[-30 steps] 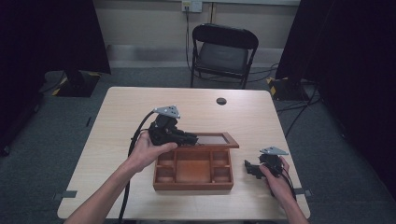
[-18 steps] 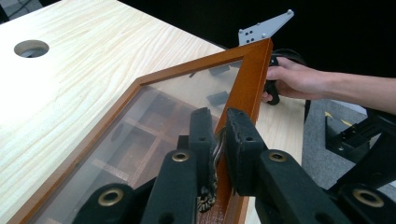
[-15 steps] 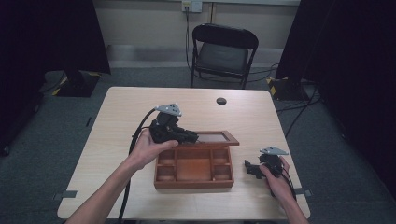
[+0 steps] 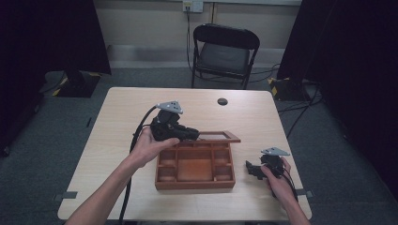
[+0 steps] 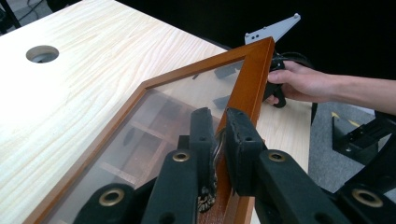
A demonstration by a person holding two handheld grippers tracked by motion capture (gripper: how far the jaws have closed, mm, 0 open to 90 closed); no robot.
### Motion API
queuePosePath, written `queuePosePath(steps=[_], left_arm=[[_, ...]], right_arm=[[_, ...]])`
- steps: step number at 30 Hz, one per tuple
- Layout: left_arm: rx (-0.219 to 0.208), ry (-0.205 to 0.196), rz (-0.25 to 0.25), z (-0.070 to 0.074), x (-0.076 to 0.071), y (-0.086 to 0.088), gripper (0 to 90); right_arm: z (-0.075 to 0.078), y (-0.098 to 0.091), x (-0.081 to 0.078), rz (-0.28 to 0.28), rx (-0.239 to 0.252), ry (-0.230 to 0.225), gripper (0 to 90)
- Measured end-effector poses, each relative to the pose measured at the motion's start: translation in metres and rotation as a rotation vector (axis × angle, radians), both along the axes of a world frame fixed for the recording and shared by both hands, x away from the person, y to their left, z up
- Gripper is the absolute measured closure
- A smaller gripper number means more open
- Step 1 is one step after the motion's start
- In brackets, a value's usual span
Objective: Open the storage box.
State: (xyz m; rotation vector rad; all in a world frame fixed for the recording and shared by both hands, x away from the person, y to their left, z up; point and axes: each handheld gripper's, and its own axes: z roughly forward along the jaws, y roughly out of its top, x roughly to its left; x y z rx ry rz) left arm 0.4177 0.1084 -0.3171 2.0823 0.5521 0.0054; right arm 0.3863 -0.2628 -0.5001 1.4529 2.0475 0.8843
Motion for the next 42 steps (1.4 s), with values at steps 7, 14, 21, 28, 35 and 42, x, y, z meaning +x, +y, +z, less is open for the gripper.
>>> queuePosePath(steps=[7, 14, 21, 28, 35, 42], left_arm=[[-0.010, 0.000, 0.004, 0.004, 0.006, 0.001, 82.1], [-0.005, -0.011, 0.014, 0.007, 0.008, 0.001, 82.2], [-0.004, -0.040, 0.021, 0.011, 0.009, 0.000, 83.1], [-0.032, -0.030, 0.022, 0.010, 0.013, 0.003, 83.4], [-0.035, -0.034, 0.018, 0.010, 0.015, 0.004, 83.6], [-0.027, -0.042, 0.020, 0.012, 0.015, 0.003, 83.6]], right_arm=[[0.000, 0.000, 0.000, 0.000, 0.000, 0.000, 12.3], [0.000, 0.000, 0.000, 0.000, 0.000, 0.000, 12.3], [0.000, 0.000, 0.000, 0.000, 0.000, 0.000, 12.3], [0.000, 0.000, 0.000, 0.000, 0.000, 0.000, 12.3], [0.000, 0.000, 0.000, 0.000, 0.000, 0.000, 12.3], [0.000, 0.000, 0.000, 0.000, 0.000, -0.001, 12.3]])
